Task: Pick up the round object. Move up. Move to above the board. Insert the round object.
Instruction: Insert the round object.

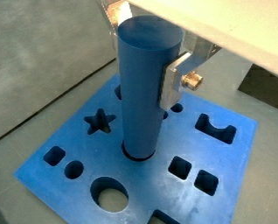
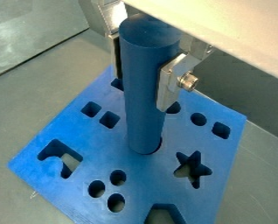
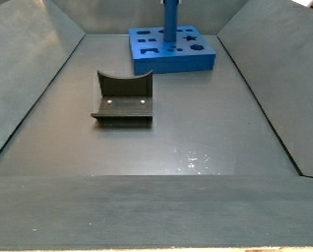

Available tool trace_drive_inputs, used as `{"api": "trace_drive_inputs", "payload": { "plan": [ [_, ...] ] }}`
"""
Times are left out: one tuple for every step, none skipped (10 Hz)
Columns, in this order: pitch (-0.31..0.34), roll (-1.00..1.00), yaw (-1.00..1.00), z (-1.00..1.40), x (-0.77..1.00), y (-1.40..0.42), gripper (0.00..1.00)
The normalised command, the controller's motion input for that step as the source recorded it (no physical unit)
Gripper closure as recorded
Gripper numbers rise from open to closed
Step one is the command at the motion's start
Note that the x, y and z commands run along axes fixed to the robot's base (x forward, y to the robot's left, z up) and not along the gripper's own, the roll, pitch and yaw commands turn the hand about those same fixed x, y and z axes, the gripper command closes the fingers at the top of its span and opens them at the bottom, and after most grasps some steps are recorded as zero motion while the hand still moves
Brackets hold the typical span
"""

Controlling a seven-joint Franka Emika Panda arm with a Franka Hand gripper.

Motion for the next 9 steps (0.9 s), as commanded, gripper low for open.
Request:
{"api": "trace_drive_inputs", "payload": {
  "plan": [
    [0.000,0.45,-0.05,-0.43,0.00,-0.34,1.00],
    [-0.097,0.25,0.00,-0.47,0.00,-0.22,1.00],
    [-0.029,0.00,0.00,-0.13,0.00,0.00,1.00],
    [-0.471,-0.03,0.00,-0.79,-0.02,0.00,1.00],
    [-0.289,0.00,0.00,-0.99,0.00,0.00,1.00],
    [-0.326,-0.27,0.00,-0.77,0.00,0.16,1.00],
    [-0.303,-0.26,0.00,-0.79,0.00,0.21,1.00],
    [-0.080,-0.08,0.00,-0.27,0.00,0.07,1.00],
    [0.000,0.18,0.00,-0.32,0.00,0.00,1.00]
  ]
}}
